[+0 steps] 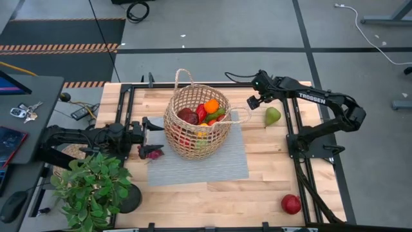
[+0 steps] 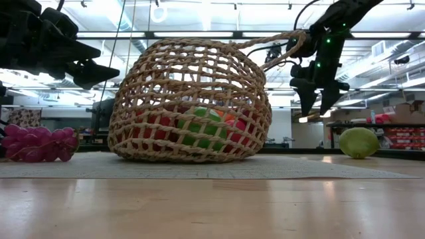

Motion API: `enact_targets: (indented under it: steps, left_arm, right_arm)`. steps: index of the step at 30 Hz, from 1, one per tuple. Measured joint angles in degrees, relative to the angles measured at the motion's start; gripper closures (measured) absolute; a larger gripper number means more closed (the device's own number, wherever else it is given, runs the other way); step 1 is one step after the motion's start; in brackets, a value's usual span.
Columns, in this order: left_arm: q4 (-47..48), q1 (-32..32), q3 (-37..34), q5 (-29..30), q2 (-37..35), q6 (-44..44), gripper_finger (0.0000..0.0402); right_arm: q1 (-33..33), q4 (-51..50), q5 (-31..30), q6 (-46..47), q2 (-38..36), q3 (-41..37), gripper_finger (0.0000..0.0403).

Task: Build produce basket
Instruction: Put the green pear into the brown basket

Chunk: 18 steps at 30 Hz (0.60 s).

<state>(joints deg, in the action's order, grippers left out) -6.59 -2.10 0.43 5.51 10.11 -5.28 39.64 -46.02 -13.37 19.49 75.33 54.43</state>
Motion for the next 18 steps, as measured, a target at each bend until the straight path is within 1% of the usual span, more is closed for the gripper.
enact_targets:
  steps: [9,15,18]
  left_arm:
    - [0.0,0.01,0.0,0.0,0.0,0.0,0.0015]
    - [-0.01,-0.01,0.0,0.0,0.0,-0.03,0.0015]
    - [-0.02,-0.01,0.0,-0.01,0.0,-0.02,0.0015]
  right_arm:
    - [0.31,1.31,-0.38,-0.05,0.02,0.0,0.0014]
    - [0.31,1.02,-0.32,1.64,0.03,0.0,0.0014]
    - [0.53,-1.11,-0.32,3.52,0.04,0.0,0.0016]
